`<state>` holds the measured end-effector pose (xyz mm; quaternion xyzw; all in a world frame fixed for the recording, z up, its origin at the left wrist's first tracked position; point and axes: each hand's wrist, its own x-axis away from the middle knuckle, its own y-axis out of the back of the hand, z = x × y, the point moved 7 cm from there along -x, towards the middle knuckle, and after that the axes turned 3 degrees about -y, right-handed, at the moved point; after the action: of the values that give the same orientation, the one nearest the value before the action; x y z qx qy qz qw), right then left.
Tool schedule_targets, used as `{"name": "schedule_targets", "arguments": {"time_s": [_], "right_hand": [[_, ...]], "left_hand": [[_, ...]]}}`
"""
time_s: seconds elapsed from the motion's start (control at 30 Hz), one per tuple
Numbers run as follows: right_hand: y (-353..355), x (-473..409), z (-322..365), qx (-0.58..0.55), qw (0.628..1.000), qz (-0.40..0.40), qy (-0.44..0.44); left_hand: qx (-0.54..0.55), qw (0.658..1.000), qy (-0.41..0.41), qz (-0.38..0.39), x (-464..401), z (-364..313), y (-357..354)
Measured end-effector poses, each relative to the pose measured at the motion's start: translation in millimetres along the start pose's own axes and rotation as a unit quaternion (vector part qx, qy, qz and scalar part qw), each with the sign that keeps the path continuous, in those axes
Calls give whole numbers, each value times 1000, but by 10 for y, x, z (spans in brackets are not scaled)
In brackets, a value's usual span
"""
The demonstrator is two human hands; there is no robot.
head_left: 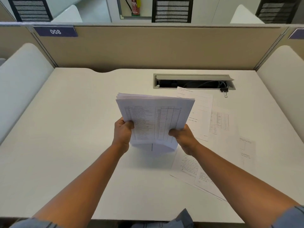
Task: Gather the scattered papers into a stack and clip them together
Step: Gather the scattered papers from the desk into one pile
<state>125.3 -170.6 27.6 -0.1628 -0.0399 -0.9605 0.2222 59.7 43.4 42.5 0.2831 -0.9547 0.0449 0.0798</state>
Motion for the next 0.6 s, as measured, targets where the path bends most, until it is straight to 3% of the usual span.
{"name": "schedule_targets", "arguments": {"time_s": [0.27,0.5,0.6], "right_hand": [[45,-33,-154,-34,999,-13,-37],[140,-86,-143,-61,996,-33,-53],[147,-77,-112,-85,994,-26,-62]], "left_hand": [[9,999,27,37,-12,117,-3],[-19,980,30,194,-79,75,0],[-49,977,42,204,-131,105,-1]]}}
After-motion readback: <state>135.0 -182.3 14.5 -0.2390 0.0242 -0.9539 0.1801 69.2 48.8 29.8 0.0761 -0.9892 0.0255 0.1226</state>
